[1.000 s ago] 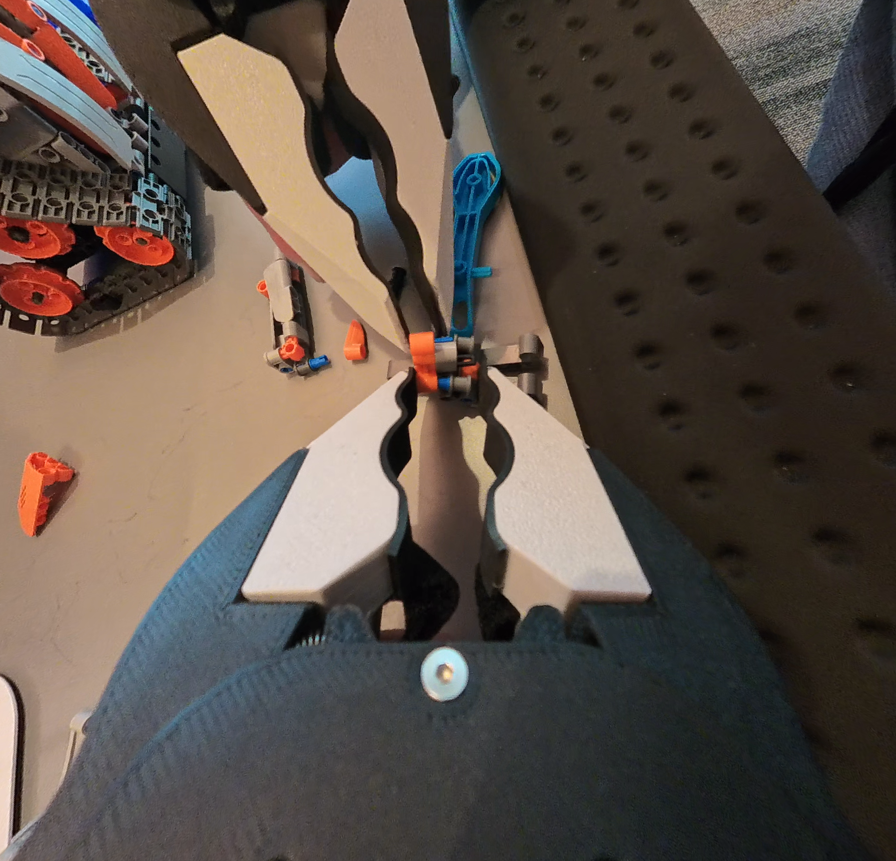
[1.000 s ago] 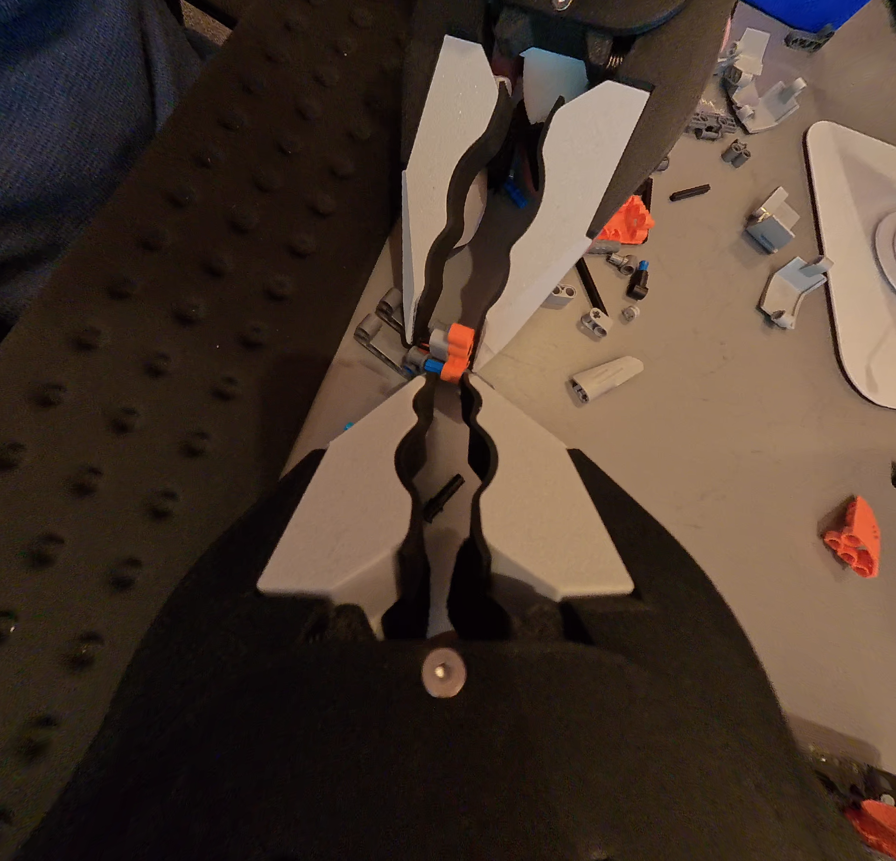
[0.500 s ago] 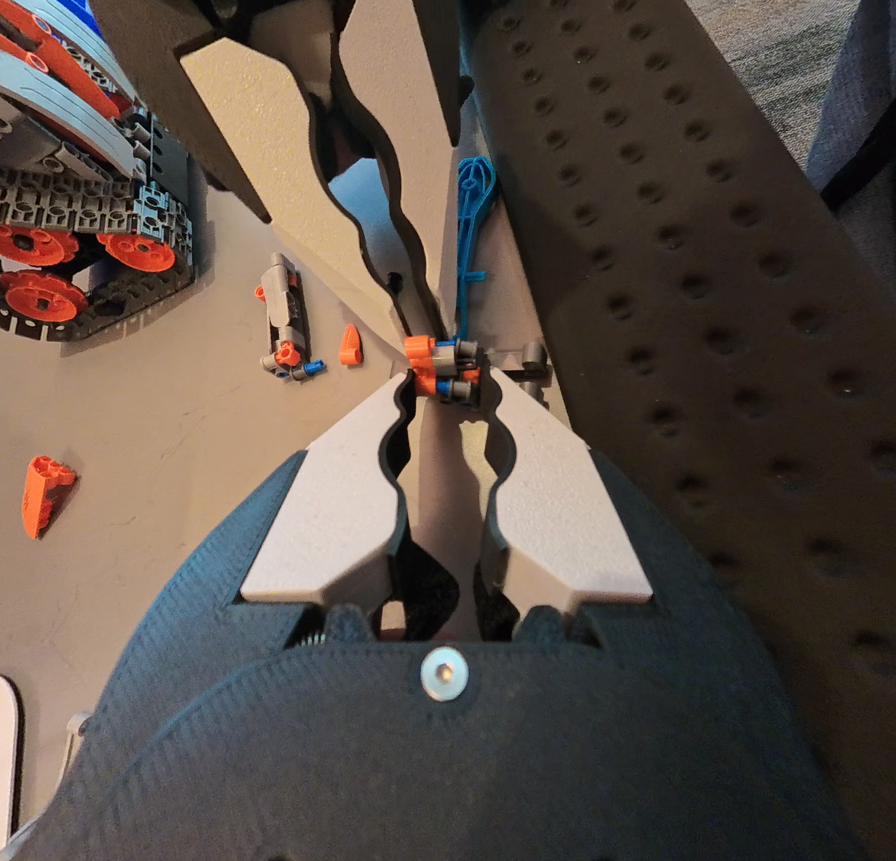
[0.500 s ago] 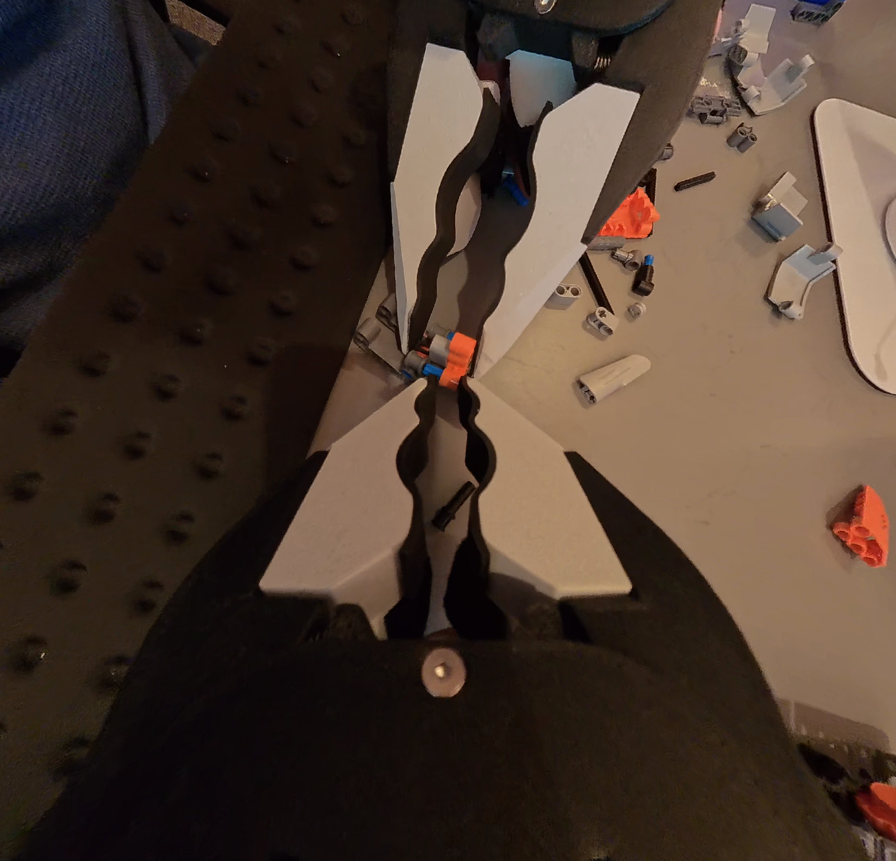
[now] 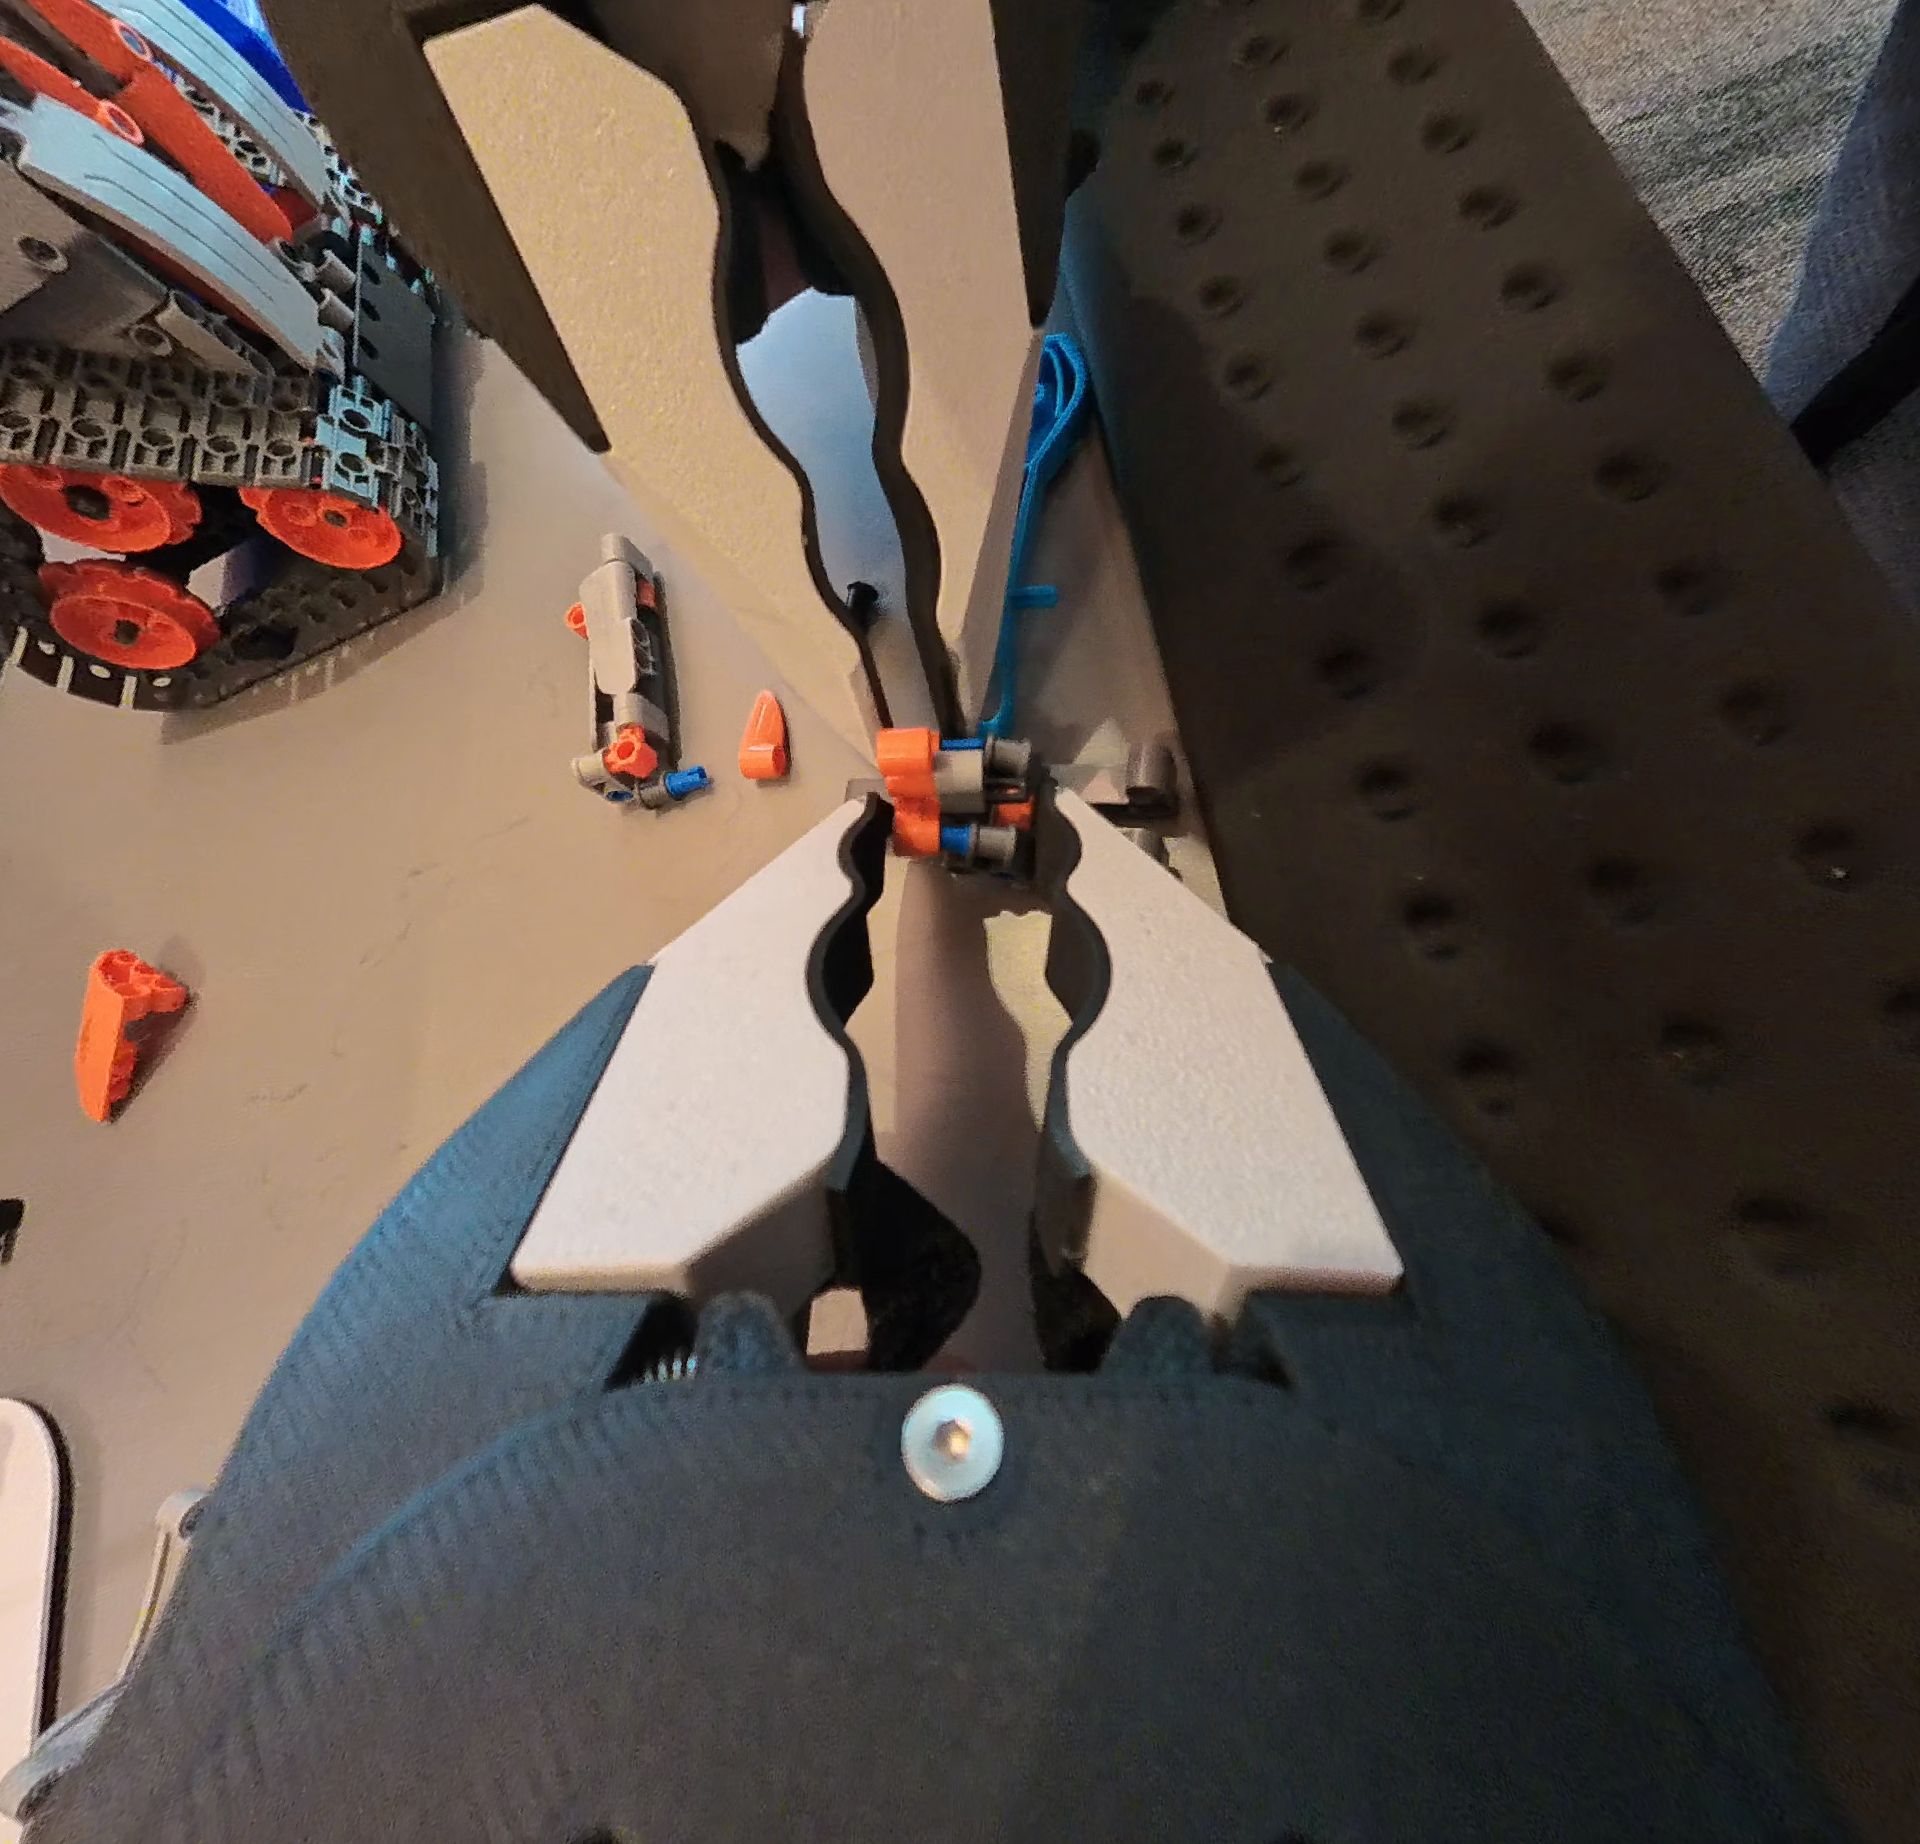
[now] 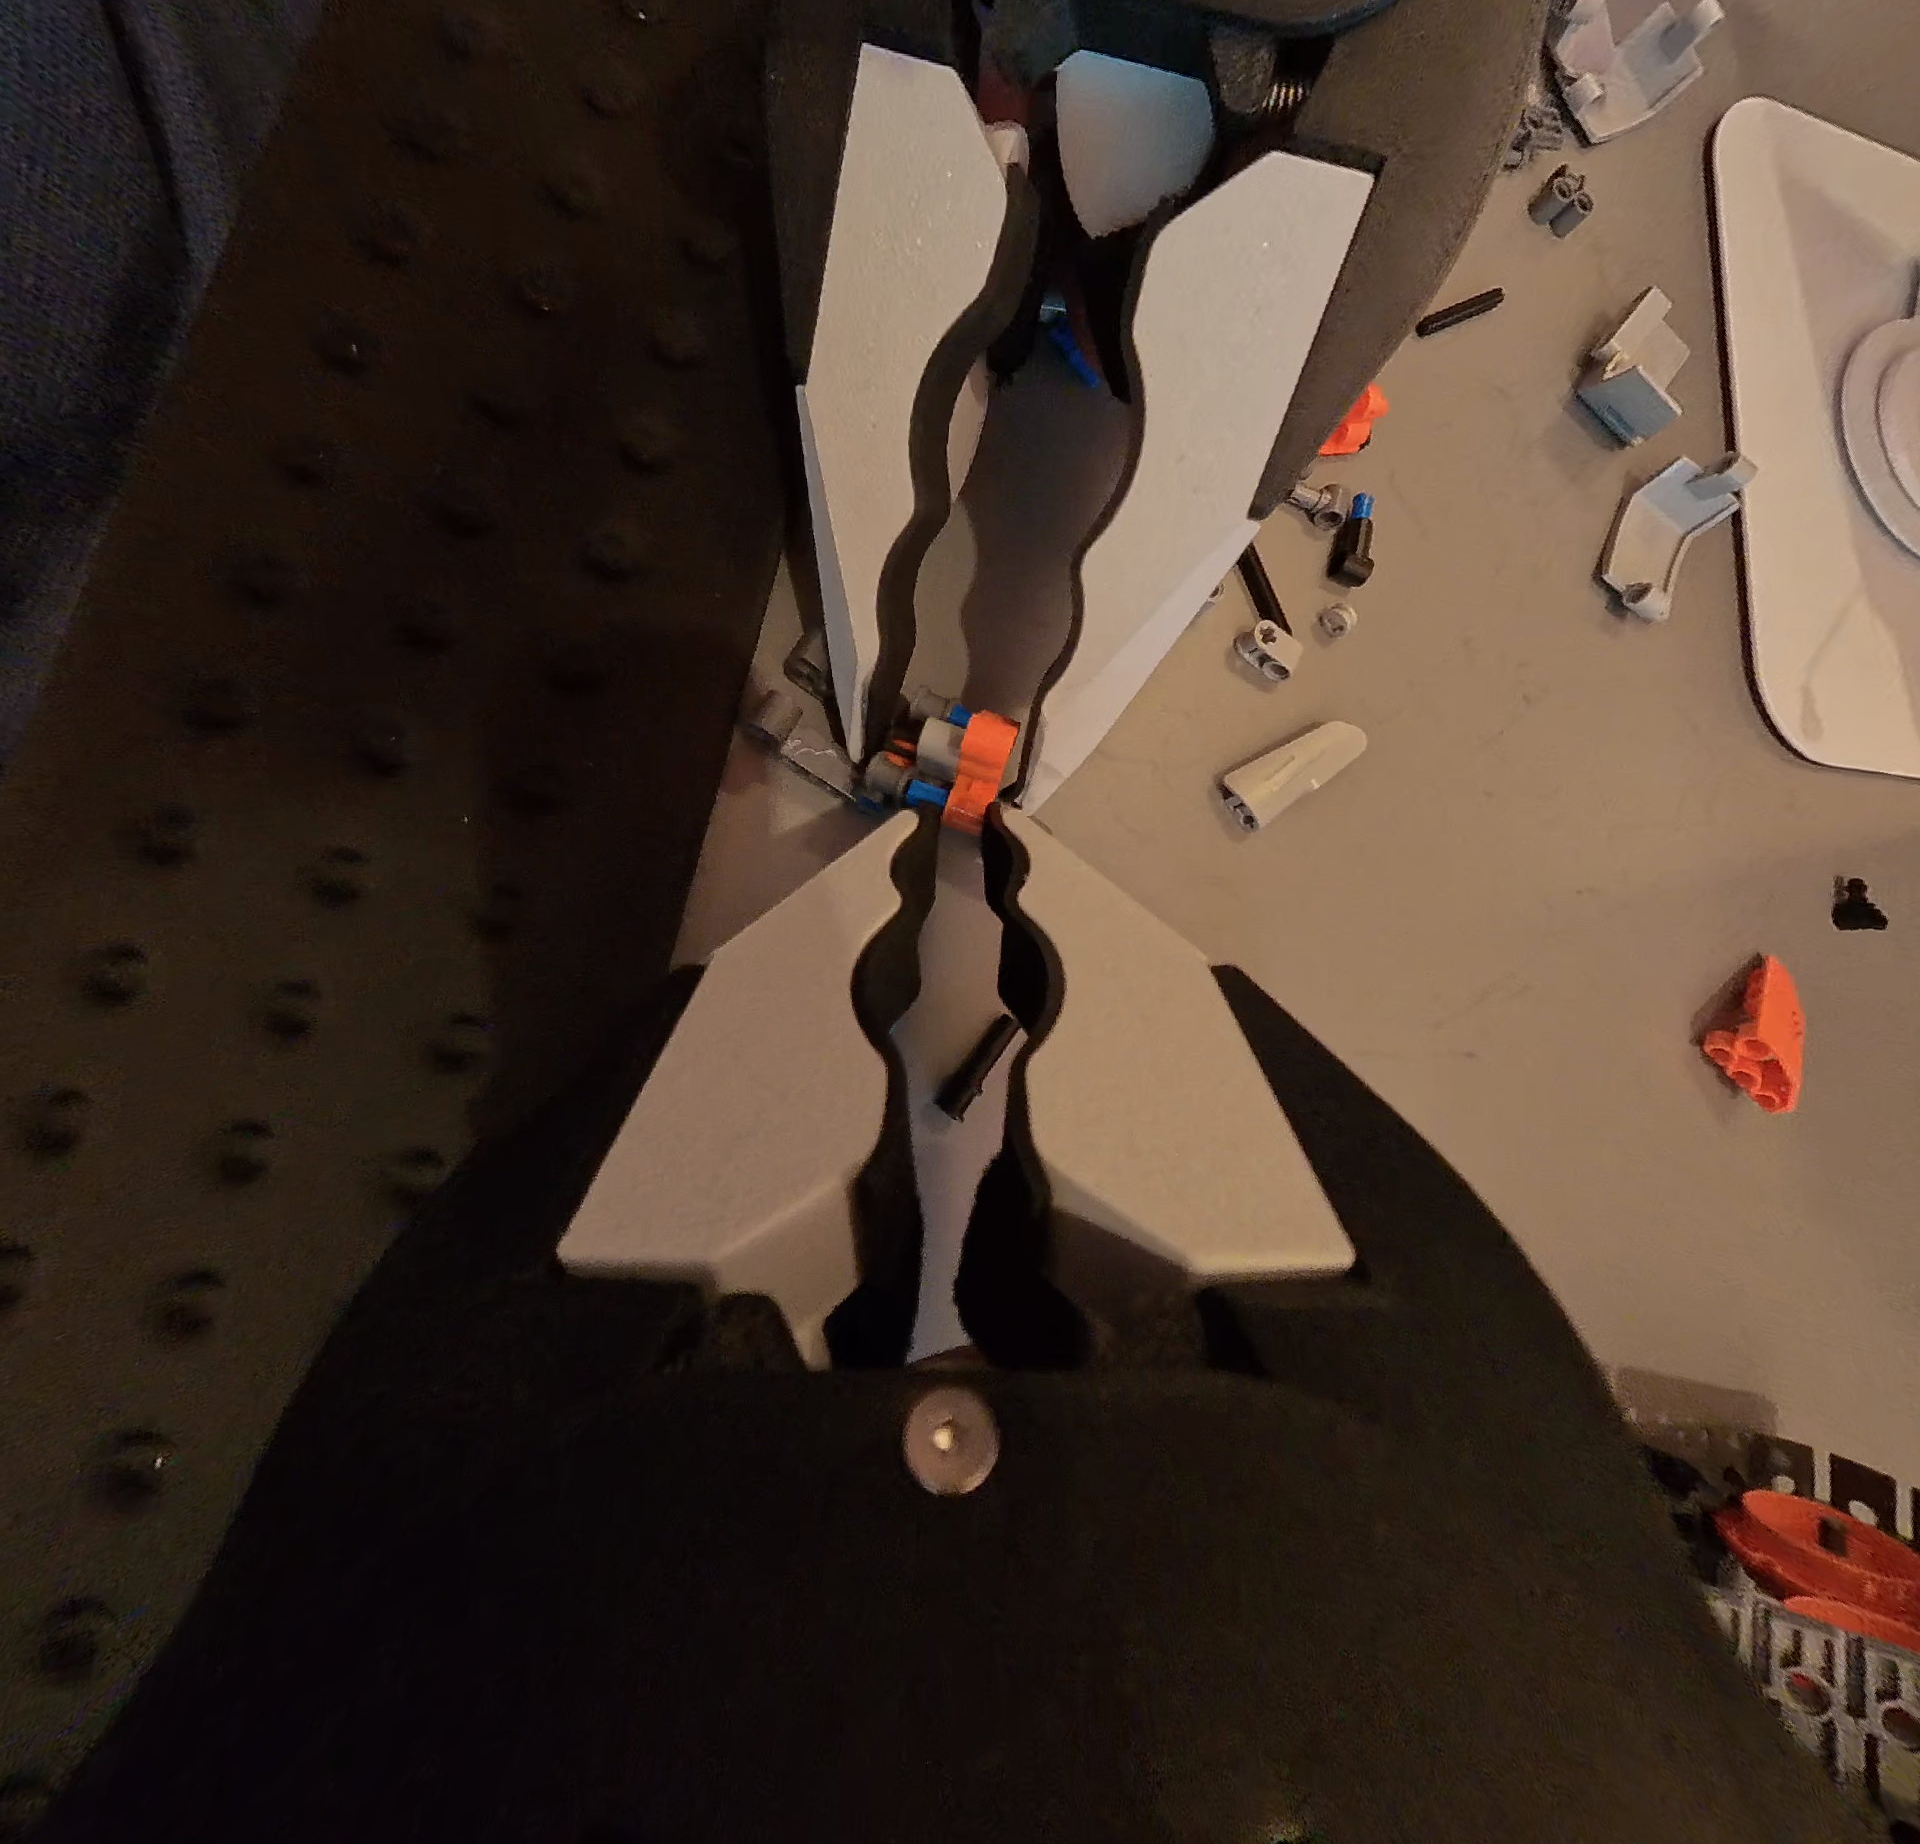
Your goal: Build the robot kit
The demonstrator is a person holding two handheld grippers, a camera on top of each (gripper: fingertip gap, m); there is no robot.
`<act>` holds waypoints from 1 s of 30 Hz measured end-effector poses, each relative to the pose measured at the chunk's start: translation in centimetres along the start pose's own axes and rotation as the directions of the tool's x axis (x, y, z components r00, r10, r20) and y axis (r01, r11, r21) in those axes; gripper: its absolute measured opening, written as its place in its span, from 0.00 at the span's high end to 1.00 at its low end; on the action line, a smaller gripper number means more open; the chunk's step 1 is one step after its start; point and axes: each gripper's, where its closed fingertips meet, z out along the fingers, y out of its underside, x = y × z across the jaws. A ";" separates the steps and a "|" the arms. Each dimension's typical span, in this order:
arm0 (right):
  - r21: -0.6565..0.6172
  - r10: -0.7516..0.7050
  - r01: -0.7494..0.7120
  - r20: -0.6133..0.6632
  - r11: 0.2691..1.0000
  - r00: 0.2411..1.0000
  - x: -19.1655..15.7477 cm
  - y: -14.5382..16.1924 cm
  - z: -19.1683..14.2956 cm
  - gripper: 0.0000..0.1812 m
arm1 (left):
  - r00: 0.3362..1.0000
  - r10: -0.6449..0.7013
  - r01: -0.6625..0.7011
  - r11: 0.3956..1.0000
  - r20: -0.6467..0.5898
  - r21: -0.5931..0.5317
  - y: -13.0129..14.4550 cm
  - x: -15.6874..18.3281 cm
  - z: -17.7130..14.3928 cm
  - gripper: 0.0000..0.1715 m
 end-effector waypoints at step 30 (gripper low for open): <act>0.061 0.009 -0.006 -0.042 0.998 0.999 0.8 0.4 -1.0 1.00 | 0.987 -0.023 0.028 0.999 0.159 -0.027 -0.6 -1.7 -0.2 0.79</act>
